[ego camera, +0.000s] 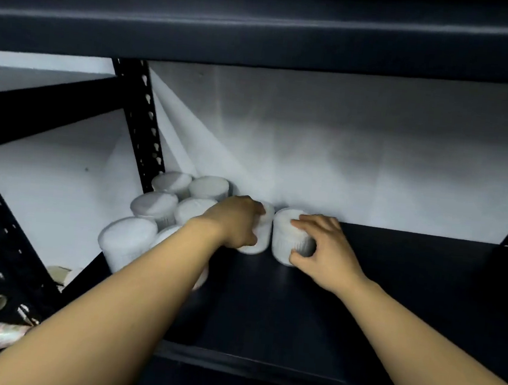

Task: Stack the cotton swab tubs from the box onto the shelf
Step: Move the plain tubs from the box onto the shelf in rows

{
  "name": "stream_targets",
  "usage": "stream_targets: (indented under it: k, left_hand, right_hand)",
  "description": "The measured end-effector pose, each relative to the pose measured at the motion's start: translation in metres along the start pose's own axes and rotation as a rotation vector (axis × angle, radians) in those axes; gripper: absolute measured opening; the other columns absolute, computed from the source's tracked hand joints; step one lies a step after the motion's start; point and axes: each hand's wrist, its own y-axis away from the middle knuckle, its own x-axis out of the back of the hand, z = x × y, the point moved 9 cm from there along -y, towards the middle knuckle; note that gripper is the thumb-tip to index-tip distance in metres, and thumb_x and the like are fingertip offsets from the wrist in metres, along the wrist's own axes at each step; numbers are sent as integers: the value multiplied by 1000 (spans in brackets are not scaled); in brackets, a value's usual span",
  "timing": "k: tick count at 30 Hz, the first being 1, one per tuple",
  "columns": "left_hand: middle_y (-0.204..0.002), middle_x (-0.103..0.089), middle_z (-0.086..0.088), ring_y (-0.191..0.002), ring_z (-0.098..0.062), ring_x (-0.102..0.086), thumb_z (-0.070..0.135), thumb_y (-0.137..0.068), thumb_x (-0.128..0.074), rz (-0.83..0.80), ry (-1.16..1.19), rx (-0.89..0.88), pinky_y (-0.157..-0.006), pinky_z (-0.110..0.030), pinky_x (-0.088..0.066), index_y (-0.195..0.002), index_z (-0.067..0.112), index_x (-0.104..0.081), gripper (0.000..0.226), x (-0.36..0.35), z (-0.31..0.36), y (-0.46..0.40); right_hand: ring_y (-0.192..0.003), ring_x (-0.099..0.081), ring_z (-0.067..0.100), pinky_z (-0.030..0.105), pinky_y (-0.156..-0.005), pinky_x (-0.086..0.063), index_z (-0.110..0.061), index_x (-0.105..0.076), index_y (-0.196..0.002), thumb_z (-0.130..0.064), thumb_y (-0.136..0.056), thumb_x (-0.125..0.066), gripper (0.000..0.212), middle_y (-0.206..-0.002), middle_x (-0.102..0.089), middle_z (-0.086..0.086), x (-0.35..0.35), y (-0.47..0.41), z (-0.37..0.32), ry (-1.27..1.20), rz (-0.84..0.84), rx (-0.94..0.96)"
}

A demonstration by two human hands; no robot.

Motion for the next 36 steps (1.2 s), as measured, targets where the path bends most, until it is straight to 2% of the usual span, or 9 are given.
stream_targets:
  k: [4, 8, 13, 20, 24, 28, 32, 34, 36]
  left_hand:
    - [-138, -54, -6, -120, -25, -58, 29, -77, -71, -23, 22, 18, -96, -33, -48, -148, 21, -42, 77, 5, -12, -19]
    - [-143, -48, -6, -128, -25, -52, 33, -80, -71, -37, 50, 36, -105, -38, -45, -151, 18, -37, 81, 4, -22, -33]
    - [-150, -43, -5, -133, -24, -48, 31, -83, -72, -29, 92, 28, -108, -33, -41, -154, 17, -33, 82, 6, -35, -44]
    - [-149, -43, 0, -133, -22, -47, 31, -82, -71, 3, 84, -27, -102, -27, -39, -154, 26, -38, 79, 10, -48, -59]
    - [-146, -45, 5, -131, -21, -50, 34, -79, -73, 24, 88, -50, -104, -35, -45, -151, 30, -41, 79, 10, -52, -63]
    - [-148, -44, 6, -132, -22, -50, 37, -80, -72, 44, 84, -61, -105, -38, -45, -151, 32, -39, 79, 7, -54, -62]
    - [-154, -42, 2, -137, -20, -46, 34, -84, -70, 94, 137, -98, -110, -32, -38, -154, 26, -37, 78, 7, -53, -52]
    - [-156, -40, 1, -140, -19, -43, 34, -84, -71, 124, 157, -126, -112, -29, -35, -154, 24, -36, 79, 11, -47, -43]
    - [-155, -41, -1, -140, -20, -42, 35, -83, -71, 169, 159, -165, -113, -30, -35, -152, 23, -39, 77, 16, -35, -31]
  right_hand:
    - [-135, -41, 10, 25, -114, -33, -25, -59, -137, -28, -76, -78, 64, -143, -53, -8, -6, -28, 10, -42, -22, -55]
    - [-128, -50, 14, 20, -101, -36, -29, -56, -135, -31, -79, -79, 60, -139, -48, -3, -10, -47, 17, -47, -30, -117]
    - [-128, -49, 17, 23, -102, -38, -29, -55, -133, -33, -84, -77, 54, -140, -47, -2, -16, -65, 15, 16, -46, -122]
    - [-131, -45, 15, 25, -107, -36, -25, -57, -129, -32, -83, -79, 53, -136, -53, -3, -17, -80, 16, 35, -23, -114]
    - [-135, -43, 14, 24, -108, -34, -21, -57, -131, -30, -83, -79, 53, -138, -55, -5, -16, -78, 12, 59, -3, -98]
    - [-131, -47, 18, 33, -107, -40, -22, -55, -133, -32, -83, -78, 56, -137, -54, -3, -14, -81, 6, 117, -78, -127]
    - [-139, -42, 19, 30, -111, -35, -28, -46, -145, -40, -83, -77, 71, -151, -44, -1, -9, -79, 4, 162, -203, -179]
    - [-147, -31, 15, 28, -118, -27, -29, -41, -151, -41, -84, -75, 76, -161, -34, -5, -5, -72, -1, 179, -209, -171]
    - [-149, -29, 13, 30, -121, -26, -29, -40, -152, -41, -86, -73, 74, -164, -29, -7, 2, -61, -7, 166, -173, -164]
